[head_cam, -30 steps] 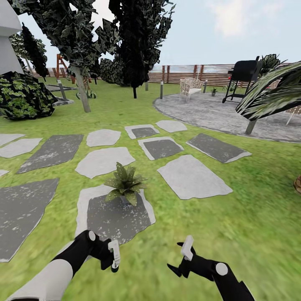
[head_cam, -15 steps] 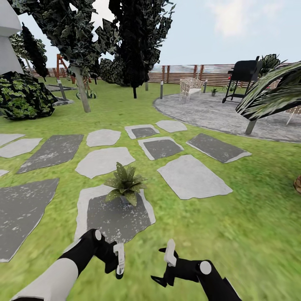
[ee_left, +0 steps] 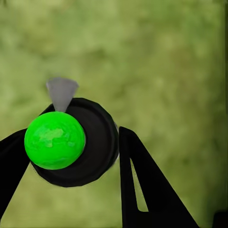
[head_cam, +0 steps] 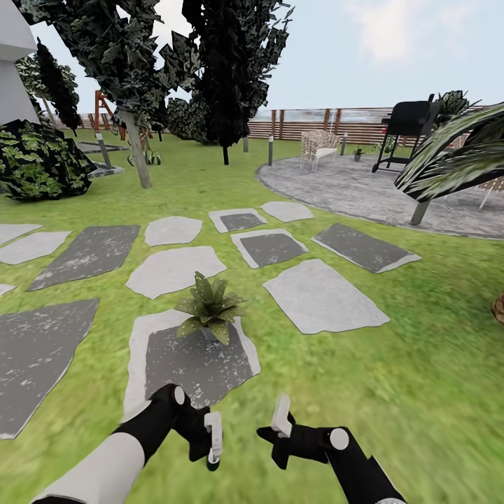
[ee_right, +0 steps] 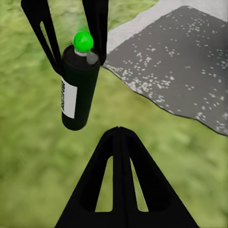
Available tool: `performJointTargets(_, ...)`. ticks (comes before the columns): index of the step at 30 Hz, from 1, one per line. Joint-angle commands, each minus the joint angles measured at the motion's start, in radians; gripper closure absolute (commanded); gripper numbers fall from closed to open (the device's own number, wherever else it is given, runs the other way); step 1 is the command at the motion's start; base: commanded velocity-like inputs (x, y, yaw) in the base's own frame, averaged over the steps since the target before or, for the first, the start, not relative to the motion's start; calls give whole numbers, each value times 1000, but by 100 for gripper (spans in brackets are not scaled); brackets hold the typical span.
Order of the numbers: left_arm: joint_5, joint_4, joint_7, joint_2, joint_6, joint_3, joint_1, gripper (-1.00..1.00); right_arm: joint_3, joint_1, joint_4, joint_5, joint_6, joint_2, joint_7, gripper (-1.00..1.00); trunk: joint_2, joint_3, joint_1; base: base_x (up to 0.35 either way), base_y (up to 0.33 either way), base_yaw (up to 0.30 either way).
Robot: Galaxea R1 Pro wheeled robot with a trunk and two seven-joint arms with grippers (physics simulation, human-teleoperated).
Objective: Pick up the pesticide atomizer in the garden and spray insectifuge to fully cover both potted plants in the garden.
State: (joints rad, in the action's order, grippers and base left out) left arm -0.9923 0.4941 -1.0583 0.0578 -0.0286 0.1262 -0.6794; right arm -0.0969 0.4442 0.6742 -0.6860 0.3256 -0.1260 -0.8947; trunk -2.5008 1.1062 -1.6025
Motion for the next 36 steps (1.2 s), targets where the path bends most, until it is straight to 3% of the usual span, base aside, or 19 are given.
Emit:
performJointTargets(1, -3, 2, -3, 2, -1, 1, 0, 100, -7, 1, 1, -9, 4, -2, -6, 100, 0, 1, 0, 0, 0, 0)
performJointTargets(23, -3, 3, 1, 60, 6, 1, 0, 100, -7, 4, 18, -9, 1, -23, -6, 100, 0, 1, 0, 0, 0, 0)
performJointTargets(36, 1, 3, 7, 66, 5, 0, 0, 100, -7, 4, 18, -9, 1, -30, -6, 100, 0, 1, 0, 0, 0, 0)
